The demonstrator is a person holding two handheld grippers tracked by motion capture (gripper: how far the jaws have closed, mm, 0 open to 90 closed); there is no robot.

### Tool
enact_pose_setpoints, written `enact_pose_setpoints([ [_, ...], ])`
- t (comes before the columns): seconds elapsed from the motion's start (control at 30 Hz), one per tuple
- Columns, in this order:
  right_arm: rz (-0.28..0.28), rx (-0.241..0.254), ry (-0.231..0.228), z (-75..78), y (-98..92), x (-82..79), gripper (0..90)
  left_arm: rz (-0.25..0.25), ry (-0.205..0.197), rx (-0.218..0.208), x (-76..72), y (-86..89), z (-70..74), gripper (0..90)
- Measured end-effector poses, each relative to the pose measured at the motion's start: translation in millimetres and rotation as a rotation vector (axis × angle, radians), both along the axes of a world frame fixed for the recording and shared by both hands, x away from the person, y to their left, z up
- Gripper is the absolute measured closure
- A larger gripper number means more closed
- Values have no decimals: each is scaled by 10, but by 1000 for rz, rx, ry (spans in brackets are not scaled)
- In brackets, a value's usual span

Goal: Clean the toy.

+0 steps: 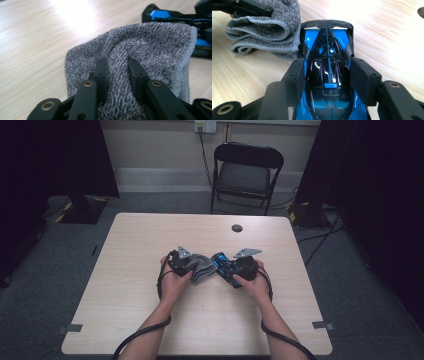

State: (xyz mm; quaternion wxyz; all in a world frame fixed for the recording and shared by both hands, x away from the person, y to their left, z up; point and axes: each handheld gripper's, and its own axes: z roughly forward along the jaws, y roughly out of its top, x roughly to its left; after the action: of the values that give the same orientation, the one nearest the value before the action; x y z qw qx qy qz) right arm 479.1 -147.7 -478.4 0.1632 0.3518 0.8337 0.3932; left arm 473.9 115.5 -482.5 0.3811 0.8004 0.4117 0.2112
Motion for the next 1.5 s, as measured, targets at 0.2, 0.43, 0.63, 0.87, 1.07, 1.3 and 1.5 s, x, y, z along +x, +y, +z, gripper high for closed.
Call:
enact_pose_setpoints([
  [0.2, 3, -3, -1, 1, -6, -2, 464, -7, -6, -14, -53, 90, 57, 722],
  [0.43, -3, -5, -4, 0, 2, -11, 463, -48, -2, -50, -198, 160, 157, 724],
  [0.63, -2, -3, 2, 3, -3, -8, 463, -106, -12, -86, -398, 157, 235, 724],
  [0.87, -7, -19, -4, 9, 22, -12, 462, -160, -19, -113, -585, 65, 273, 724],
  [1.07, -10, -14, -2, 8, 24, -7, 462, -186, -21, -118, -678, 1, 257, 724],
  [1.3, -8, -11, -3, 3, 14, -14, 462, -218, -19, -105, -773, -110, 201, 724],
  [1.5, -4, -18, 4, 13, 18, -4, 462, -266, -19, -109, -861, -236, 193, 725],
])
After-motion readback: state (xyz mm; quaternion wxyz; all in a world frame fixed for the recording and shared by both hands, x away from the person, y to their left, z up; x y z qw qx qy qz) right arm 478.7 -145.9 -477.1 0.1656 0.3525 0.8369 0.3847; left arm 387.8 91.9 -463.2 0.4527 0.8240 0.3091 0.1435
